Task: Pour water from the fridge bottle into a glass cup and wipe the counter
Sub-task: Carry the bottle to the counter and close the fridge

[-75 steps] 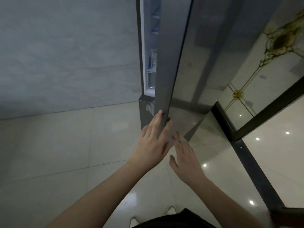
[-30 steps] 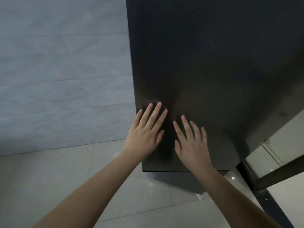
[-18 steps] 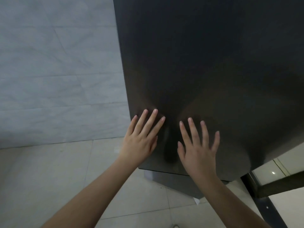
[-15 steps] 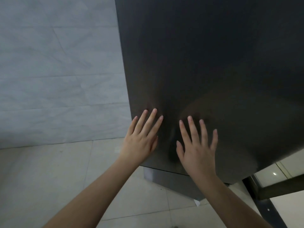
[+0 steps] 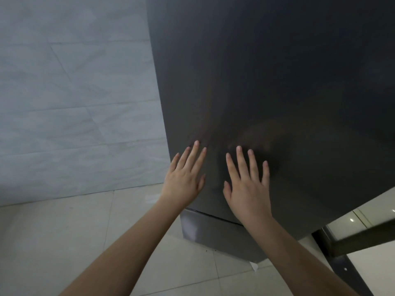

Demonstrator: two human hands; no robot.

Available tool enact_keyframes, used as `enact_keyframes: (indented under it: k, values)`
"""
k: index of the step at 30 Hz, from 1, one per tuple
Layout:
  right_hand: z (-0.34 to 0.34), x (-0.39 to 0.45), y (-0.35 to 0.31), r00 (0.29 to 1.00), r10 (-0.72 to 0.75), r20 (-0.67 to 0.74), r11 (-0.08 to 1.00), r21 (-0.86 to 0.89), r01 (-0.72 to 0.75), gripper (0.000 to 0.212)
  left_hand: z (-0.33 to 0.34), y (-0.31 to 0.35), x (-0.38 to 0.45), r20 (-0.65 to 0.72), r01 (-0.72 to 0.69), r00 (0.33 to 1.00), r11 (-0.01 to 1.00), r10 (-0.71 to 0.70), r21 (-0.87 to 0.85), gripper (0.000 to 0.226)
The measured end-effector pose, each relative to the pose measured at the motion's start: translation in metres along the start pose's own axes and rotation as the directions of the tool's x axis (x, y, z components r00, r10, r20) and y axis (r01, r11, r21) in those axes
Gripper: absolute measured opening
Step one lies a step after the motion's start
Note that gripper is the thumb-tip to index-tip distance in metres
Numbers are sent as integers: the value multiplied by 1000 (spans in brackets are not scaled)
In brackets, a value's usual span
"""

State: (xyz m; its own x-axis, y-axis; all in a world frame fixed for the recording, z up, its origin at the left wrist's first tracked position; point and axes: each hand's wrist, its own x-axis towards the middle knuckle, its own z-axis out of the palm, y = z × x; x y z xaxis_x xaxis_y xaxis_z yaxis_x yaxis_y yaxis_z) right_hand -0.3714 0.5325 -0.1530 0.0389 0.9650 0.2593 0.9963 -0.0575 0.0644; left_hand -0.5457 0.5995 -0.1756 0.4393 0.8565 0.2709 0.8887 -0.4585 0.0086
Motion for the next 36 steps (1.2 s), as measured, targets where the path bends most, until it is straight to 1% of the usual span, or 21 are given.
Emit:
enact_keyframes:
  k: [5, 7, 9, 12, 16, 20, 24, 26, 28, 31, 32, 34, 36]
  values:
    - [-10, -1, -1, 999, 0, 45, 1000, 11, 0, 72, -13, 0, -3, 13, -48, 999, 998, 47, 35, 70]
    - [-15, -6, 0, 994, -10, 111, 999, 31, 6, 70, -23, 0, -7, 14, -55, 998, 997, 54, 45, 67]
    - [-18, -14, 0, 976, -22, 217, 995, 104, 0, 67, -35, 2, -14, 18, -53, 998, 998, 52, 25, 67]
    - [-22, -31, 0, 940, -11, 340, 981, 188, -56, 63, -46, 4, -37, 113, -94, 990, 995, 89, 34, 73]
    - [-30, -65, -16, 899, 43, 435, 965, 215, -150, 59, -51, -2, -75, 258, -129, 959, 991, 118, 23, 82]
    - [-33, -102, -47, 907, 58, 418, 962, 219, -162, 57, -57, -5, -112, 294, -174, 940, 985, 171, -19, 88]
    - [-35, -139, -62, 909, 129, 395, 951, 210, -226, 57, -66, -1, -138, 381, -248, 878, 956, 290, -155, 92]
    - [-39, -160, -59, 903, 189, 386, 943, 186, -277, 56, -69, 6, -146, 378, -296, 859, 937, 346, -184, 93]
    - [-43, -182, -54, 888, 249, 387, 930, 160, -331, 56, -69, 18, -153, 376, -347, 837, 917, 397, -194, 89]
    - [-52, -217, -46, 862, 325, 389, 905, 136, -402, 56, -67, 45, -162, 374, -426, 792, 875, 483, -229, 72]
    - [-56, -228, -43, 854, 349, 385, 895, 131, -425, 56, -67, 55, -165, 364, -453, 778, 859, 512, -240, 69]
    - [-62, -251, -36, 829, 406, 385, 873, 105, -476, 56, -66, 76, -171, 341, -504, 751, 824, 566, -259, 72]
    - [-66, -277, -29, 791, 471, 390, 840, 76, -538, 56, -65, 97, -178, 334, -557, 707, 782, 624, -281, 80]
